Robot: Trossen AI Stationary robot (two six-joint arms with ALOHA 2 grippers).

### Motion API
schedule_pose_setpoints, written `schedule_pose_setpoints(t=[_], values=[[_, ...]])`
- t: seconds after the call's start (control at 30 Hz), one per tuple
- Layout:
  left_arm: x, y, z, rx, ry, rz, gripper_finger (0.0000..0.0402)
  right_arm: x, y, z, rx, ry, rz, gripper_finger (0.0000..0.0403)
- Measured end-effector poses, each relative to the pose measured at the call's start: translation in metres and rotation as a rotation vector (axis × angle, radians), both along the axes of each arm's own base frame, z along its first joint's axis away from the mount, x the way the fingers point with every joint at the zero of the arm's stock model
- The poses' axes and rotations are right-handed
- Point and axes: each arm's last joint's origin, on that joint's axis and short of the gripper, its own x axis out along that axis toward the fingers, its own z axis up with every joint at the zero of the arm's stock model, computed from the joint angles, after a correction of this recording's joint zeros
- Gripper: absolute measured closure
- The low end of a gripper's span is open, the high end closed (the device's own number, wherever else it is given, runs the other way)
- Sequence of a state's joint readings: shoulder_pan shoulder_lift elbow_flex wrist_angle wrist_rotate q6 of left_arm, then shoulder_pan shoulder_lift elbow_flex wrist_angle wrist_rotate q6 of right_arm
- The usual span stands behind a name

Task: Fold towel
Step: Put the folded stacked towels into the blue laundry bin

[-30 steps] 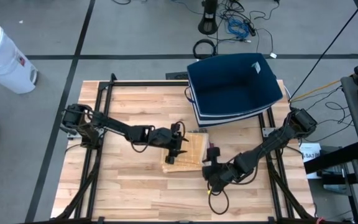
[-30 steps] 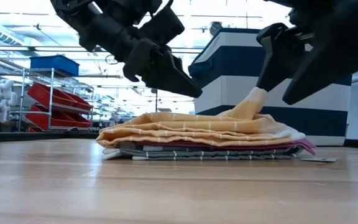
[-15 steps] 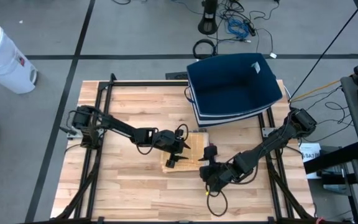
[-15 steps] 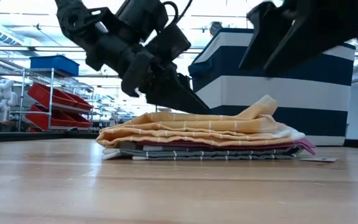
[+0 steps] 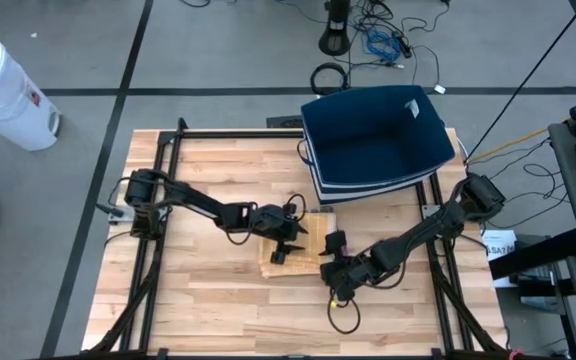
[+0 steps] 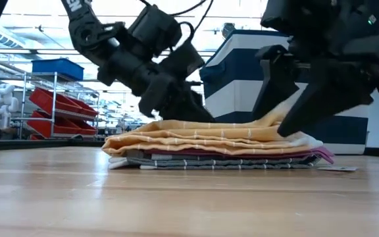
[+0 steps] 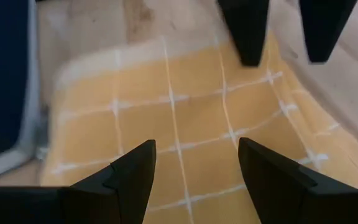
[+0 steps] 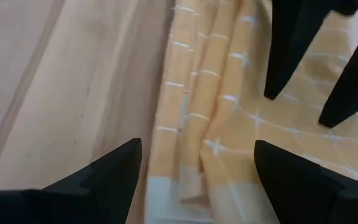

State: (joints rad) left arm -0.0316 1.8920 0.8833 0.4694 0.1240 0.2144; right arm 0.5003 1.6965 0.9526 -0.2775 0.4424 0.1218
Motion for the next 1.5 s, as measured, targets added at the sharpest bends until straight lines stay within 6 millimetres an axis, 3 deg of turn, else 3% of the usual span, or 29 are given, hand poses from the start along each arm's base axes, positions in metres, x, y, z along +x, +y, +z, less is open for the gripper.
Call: schedule_pose_setpoints(t=[0.33, 0.6, 0.93, 1.07, 1.33, 1.5], values=[[0.007, -0.001, -0.04, -0.047, 0.046, -0.013, 0.0166, 0.005, 0.003, -0.033, -0.085, 0.094, 0.062, 0.0105], [0.007, -0.002, -0.042, -0.061, 0.057, -0.04, 0.0166, 0.009, -0.004, -0.047, -0.251, 0.098, 0.025, 0.0105], [0.006, -0.005, -0.043, -0.074, 0.061, -0.073, 0.0166, 0.023, -0.03, -0.056, -0.278, 0.097, -0.066, 0.0111], [0.006, -0.005, -0.043, -0.074, 0.062, -0.073, 0.0166, 0.024, -0.03, -0.057, -0.28, 0.082, -0.066, 0.0163], [0.005, -0.005, -0.045, -0.073, 0.075, -0.072, 0.0166, 0.018, -0.019, -0.059, -0.278, 0.08, -0.074, 0.0367], [0.005, -0.005, -0.042, -0.056, 0.064, -0.071, 0.0166, 0.024, -0.02, -0.054, -0.215, 0.099, -0.096, 0.0371]])
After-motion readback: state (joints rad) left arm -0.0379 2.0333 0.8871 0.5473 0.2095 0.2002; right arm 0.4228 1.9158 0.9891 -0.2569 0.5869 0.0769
